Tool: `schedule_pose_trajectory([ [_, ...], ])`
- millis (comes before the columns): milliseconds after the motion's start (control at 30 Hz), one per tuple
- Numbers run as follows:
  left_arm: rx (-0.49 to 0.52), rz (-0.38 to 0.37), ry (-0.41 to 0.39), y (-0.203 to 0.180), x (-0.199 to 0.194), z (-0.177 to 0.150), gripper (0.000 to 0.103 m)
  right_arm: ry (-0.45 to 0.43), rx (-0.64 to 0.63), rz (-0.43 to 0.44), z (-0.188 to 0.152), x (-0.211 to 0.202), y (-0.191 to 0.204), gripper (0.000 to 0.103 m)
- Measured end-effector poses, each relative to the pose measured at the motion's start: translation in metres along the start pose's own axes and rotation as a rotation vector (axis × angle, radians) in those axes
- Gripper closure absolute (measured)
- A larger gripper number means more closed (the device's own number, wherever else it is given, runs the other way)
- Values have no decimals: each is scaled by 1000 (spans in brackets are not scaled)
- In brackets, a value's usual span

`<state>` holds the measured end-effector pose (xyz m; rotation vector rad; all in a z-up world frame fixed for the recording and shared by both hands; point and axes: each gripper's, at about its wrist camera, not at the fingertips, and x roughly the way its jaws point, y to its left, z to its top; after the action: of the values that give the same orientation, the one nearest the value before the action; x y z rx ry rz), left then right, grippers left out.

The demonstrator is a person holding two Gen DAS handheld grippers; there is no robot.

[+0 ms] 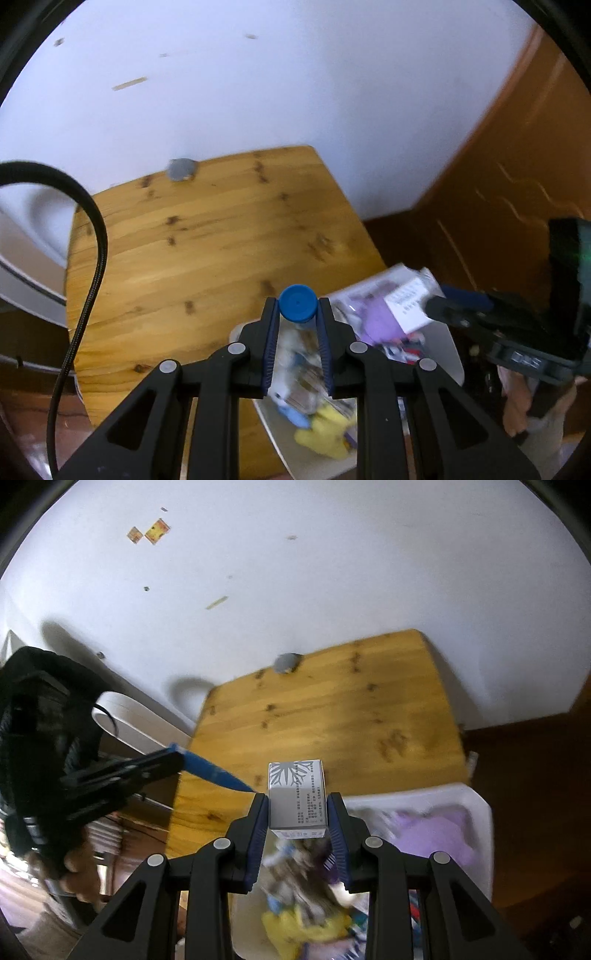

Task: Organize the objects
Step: 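Carry the blue tube and white box into the tray and release both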

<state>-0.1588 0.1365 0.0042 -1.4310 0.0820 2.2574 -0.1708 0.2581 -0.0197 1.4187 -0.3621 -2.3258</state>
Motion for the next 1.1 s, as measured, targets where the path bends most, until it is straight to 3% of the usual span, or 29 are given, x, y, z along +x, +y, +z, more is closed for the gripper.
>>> schedule_pose_trajectory([
  [300, 199, -50, 187, -55, 40, -30, 81, 81, 6, -93, -35, 11, -20, 68],
  [367, 241, -39, 233, -60, 51, -37, 80, 104, 2, -109, -39, 15, -20, 48],
  [400, 254, -29, 246, -63, 55, -40, 79, 99, 3, -110, -39, 15, -20, 44],
  [633, 255, -13, 249, -64, 52, -44, 77, 82, -17, -105, -41, 12, -12, 40],
  [1100, 266, 33, 167, -58, 35, -47, 69, 77, -51, -128, -40, 14, 1, 40],
])
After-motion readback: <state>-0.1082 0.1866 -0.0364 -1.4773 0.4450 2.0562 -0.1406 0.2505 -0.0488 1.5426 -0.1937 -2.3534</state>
